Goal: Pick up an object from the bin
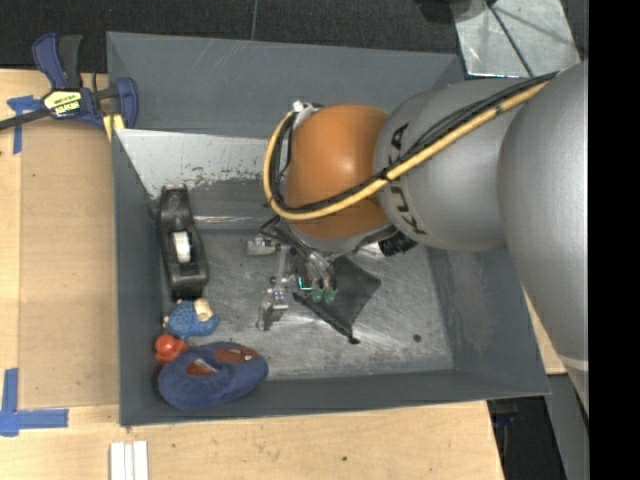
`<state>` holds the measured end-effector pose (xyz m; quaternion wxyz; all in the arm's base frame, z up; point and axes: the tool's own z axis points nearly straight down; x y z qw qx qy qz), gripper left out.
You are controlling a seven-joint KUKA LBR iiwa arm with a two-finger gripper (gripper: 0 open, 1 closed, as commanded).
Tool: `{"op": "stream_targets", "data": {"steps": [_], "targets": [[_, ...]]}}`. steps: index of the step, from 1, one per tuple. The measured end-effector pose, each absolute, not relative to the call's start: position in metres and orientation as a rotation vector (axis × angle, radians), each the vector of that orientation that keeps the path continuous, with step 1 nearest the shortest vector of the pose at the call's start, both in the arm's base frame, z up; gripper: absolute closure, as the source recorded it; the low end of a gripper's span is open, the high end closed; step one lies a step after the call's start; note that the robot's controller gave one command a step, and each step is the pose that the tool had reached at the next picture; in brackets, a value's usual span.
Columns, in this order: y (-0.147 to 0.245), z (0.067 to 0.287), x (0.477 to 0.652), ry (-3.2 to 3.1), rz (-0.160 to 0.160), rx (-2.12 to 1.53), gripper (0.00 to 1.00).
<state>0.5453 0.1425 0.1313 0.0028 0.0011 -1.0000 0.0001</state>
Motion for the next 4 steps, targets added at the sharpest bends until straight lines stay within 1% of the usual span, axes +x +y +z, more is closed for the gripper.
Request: {"op": "stream_targets", "data": {"steps": [1,2,3,4], "targets": [[0.136,0.089,0.575,-3.139,-0.001,-0.186,0.00],[0.066,0.082,0.493,-3.129,0.004,0.247,0.00],[-0.027,0.082,0.509,-2.975,0.005,1.020,0.00],[-0.024,0.083,0.509,-2.976,0.001,1.024,1.00]]}}
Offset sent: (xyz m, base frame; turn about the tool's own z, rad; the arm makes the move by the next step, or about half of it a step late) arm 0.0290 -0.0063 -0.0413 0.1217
